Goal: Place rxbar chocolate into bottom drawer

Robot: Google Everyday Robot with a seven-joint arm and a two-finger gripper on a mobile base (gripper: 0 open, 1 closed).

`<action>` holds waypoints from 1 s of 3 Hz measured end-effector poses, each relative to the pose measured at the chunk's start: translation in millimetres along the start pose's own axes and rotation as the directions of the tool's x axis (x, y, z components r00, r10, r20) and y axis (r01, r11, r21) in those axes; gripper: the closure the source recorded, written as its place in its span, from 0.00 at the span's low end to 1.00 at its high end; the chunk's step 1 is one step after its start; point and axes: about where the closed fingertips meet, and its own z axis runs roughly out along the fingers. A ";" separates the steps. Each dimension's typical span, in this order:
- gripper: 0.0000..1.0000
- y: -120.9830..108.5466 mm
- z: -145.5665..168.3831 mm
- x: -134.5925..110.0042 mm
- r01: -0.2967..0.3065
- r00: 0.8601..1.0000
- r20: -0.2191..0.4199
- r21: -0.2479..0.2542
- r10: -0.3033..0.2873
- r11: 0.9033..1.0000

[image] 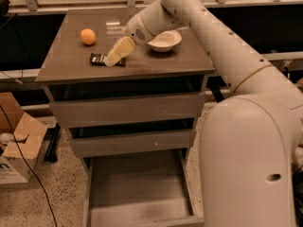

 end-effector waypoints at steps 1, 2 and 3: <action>0.00 -18.9 20.7 13.6 -0.012 1.000 -0.004 -0.010 0.012 1.000; 0.00 -30.1 43.8 28.2 -0.045 0.999 -0.012 -0.028 0.045 0.999; 0.16 -32.1 62.4 33.7 -0.071 0.997 -0.021 -0.049 0.070 0.996</action>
Offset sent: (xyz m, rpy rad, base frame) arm 0.0601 0.0102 -0.0684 0.0047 0.0929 -0.0229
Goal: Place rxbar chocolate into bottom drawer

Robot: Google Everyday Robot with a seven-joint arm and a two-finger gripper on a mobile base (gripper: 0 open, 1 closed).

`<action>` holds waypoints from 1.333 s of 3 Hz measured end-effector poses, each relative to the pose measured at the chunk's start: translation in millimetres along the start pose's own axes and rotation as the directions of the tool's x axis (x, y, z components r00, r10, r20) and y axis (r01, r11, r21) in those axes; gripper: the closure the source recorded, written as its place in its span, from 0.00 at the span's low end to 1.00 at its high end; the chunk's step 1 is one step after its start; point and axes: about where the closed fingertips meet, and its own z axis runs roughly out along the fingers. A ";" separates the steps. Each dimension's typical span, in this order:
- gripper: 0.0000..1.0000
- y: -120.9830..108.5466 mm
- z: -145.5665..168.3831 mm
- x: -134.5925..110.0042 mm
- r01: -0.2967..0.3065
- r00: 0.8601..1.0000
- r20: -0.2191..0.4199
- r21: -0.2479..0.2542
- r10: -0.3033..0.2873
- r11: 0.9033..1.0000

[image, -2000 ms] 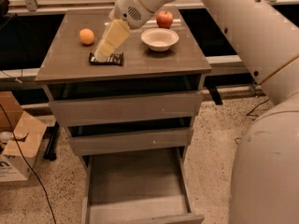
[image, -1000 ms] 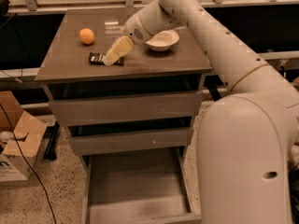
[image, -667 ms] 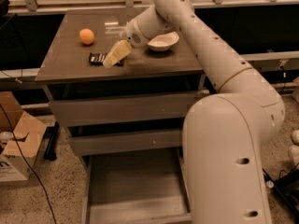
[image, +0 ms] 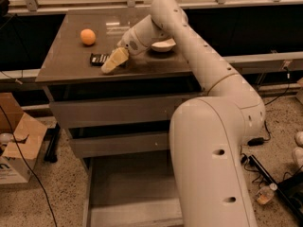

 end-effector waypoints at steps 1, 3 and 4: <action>0.40 2.5 9.8 -1.1 -0.009 1.000 -0.007 -0.017 0.009 1.000; 0.86 3.0 4.3 -7.8 -0.009 1.000 -0.007 -0.017 0.009 1.000; 1.00 14.7 -17.4 -31.2 0.037 0.998 0.040 0.017 -0.038 0.999</action>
Offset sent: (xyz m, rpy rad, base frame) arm -0.0122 0.0158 0.0041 0.0057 0.0145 0.0082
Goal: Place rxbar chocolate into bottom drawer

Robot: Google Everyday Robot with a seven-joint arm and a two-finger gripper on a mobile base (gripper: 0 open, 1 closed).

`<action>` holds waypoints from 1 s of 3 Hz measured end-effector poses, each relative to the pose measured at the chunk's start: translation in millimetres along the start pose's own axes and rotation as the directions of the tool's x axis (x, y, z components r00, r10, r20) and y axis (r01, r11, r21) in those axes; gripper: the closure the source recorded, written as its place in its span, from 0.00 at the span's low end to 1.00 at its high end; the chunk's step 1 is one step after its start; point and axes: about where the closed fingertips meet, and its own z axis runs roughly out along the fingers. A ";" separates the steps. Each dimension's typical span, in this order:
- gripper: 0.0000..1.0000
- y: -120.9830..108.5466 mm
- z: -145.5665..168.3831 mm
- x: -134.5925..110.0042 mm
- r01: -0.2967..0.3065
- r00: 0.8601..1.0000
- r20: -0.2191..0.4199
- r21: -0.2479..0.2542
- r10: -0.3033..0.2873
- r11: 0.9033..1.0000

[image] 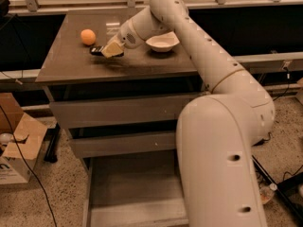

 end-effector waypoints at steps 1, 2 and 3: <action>1.00 32.4 -22.8 -23.4 0.030 0.998 0.046 0.031 -0.031 0.999; 1.00 76.1 -48.6 -27.2 0.036 0.999 0.040 0.043 -0.037 0.998; 1.00 131.4 -58.9 -4.8 0.012 1.000 -0.015 -0.024 -0.012 1.000</action>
Offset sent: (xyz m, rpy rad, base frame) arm -0.1486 -0.0186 0.0515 -0.0124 -0.0452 -0.0112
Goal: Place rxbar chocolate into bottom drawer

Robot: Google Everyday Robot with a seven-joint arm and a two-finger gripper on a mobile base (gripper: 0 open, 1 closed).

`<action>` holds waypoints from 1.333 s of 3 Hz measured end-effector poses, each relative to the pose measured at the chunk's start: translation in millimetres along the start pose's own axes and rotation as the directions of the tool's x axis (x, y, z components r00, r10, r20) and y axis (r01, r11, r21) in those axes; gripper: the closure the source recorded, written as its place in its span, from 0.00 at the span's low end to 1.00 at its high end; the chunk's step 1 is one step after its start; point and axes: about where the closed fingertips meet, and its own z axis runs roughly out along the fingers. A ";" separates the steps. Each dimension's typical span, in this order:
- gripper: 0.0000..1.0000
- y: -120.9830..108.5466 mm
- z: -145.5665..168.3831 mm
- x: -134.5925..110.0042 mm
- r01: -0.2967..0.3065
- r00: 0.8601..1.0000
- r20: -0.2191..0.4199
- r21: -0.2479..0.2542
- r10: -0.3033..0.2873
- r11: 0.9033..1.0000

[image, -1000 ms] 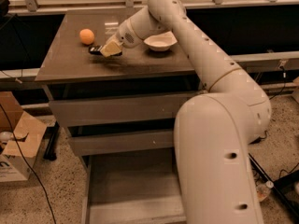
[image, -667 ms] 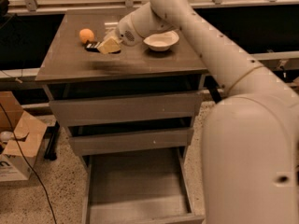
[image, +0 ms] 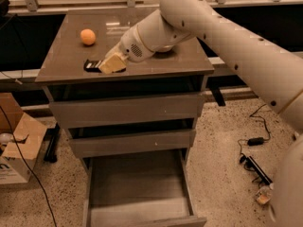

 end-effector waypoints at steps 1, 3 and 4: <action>1.00 59.7 -6.0 34.2 -0.097 0.995 -0.027 -0.076 0.095 0.992; 1.00 144.5 41.5 162.1 -0.412 0.911 -0.060 -0.198 0.408 0.889; 1.00 161.1 56.3 187.4 -0.443 0.897 -0.094 -0.198 0.433 0.874</action>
Offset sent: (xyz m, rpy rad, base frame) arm -0.2032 -0.0482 -0.1848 -0.0307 0.6064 -0.0688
